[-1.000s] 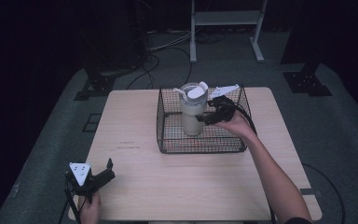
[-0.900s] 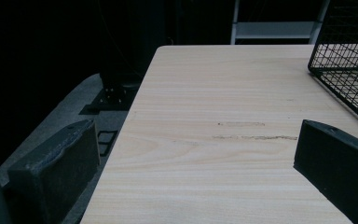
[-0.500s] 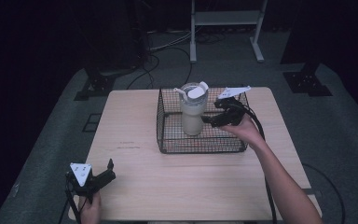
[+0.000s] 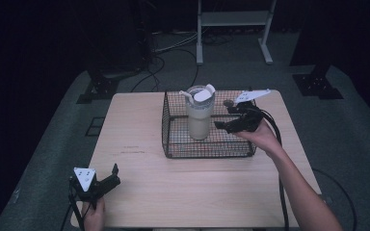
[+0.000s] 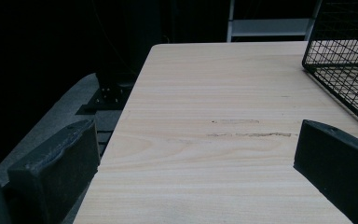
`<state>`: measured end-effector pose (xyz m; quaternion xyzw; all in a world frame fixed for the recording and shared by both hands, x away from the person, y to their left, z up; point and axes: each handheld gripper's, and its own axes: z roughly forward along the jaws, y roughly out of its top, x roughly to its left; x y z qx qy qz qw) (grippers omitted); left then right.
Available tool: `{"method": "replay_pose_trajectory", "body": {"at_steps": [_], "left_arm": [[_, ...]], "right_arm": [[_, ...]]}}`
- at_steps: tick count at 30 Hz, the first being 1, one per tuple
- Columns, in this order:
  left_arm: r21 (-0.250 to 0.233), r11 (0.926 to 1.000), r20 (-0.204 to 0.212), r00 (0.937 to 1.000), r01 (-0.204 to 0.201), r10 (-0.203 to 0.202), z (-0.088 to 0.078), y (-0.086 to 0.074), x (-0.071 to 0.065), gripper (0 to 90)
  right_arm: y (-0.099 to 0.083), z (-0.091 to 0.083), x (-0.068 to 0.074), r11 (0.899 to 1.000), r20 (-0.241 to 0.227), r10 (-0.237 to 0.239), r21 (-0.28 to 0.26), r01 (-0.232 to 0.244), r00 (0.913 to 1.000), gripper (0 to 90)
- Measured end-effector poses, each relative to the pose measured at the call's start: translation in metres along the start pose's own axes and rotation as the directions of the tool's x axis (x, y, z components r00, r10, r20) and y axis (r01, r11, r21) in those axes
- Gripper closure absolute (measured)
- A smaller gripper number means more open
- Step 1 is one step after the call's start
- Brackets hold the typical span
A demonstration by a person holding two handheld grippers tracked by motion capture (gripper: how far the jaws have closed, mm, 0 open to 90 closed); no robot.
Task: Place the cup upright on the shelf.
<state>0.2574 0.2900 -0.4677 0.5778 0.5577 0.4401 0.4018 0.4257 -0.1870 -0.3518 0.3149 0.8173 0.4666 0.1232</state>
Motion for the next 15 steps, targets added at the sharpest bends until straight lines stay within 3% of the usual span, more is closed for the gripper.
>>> {"method": "replay_pose_trajectory", "body": {"at_steps": [15], "left_arm": [[0.003, 1.0, 0.004, 1.0, 0.001, -0.001, 0.002, 0.0, 0.0, 0.0]], "right_arm": [[-0.019, -0.034, 0.005, 0.999, -0.015, 0.004, -0.032, -0.004, 0.9999, 13.1]]}}
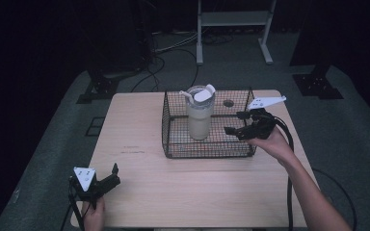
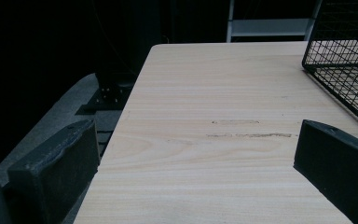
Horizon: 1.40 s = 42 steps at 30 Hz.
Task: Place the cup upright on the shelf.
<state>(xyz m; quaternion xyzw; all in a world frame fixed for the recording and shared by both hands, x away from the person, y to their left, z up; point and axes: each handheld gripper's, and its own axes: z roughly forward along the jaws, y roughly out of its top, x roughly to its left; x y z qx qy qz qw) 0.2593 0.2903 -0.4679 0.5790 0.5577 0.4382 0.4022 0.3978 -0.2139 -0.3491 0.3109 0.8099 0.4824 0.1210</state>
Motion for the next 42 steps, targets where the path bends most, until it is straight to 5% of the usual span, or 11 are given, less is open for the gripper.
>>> {"method": "replay_pose_trajectory", "body": {"at_steps": [42], "left_arm": [[0.006, 0.9993, 0.006, 0.9993, -0.036, 0.036, 0.0, -0.001, -0.005, 0.0]], "right_arm": [[-0.068, -0.042, 0.012, 1.0, 0.004, 0.011, -0.008, -0.011, 0.9999, 13.1]]}}
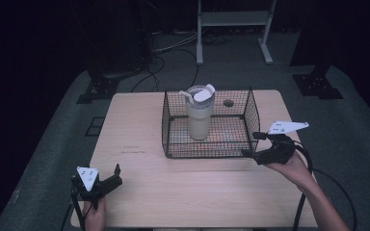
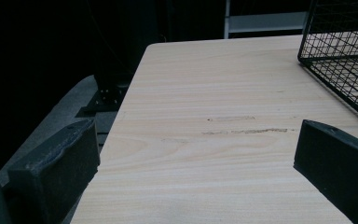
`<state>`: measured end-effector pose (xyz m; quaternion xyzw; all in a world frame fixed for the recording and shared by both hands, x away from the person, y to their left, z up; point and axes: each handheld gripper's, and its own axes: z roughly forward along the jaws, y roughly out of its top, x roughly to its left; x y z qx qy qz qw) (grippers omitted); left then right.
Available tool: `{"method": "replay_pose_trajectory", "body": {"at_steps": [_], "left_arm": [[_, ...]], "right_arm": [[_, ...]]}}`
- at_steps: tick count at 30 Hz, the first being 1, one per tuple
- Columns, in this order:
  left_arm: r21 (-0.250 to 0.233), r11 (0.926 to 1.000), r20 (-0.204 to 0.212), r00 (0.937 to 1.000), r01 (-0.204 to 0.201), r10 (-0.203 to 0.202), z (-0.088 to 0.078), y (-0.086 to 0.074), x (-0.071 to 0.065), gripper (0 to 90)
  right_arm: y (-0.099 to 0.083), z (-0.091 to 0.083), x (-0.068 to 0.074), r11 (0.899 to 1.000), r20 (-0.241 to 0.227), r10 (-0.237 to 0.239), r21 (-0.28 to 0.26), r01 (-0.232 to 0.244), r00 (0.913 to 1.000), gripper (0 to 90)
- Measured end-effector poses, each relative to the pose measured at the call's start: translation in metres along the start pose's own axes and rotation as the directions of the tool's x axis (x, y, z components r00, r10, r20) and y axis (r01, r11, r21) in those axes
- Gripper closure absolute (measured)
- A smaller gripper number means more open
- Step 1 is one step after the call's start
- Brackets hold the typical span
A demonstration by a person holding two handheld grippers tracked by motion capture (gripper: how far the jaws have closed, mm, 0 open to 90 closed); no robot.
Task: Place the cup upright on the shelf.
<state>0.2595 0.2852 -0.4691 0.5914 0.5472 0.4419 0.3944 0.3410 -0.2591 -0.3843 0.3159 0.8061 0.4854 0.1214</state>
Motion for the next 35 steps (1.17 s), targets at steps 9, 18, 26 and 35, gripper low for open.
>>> {"method": "replay_pose_trajectory", "body": {"at_steps": [9, 18, 26, 35], "left_arm": [[-0.001, 1.0, 0.004, 1.0, 0.001, -0.001, 0.0, 0.0, -0.001, 0.0], [0.0, 1.0, 0.006, 1.0, -0.003, 0.003, 0.001, 0.0, -0.002, 0.0], [-0.003, 1.0, 0.002, 1.0, -0.003, 0.003, 0.0, 0.0, -0.001, 0.0], [-0.005, 1.0, 0.004, 1.0, -0.007, 0.007, 0.0, 0.001, -0.002, 0.0]], "right_arm": [[-0.02, -0.009, -0.001, 1.0, 0.023, 0.021, 0.015, -0.021, 0.9995, 13.1], [-0.036, -0.013, -0.001, 0.999, 0.022, 0.03, 0.023, -0.031, 0.9993, 13.2], [-0.052, -0.014, 0.0, 0.999, 0.029, 0.031, 0.024, -0.031, 0.9991, 13.2], [-0.071, -0.017, 0.0, 0.999, 0.038, 0.044, 0.013, -0.044, 0.9983, 13.5]]}}
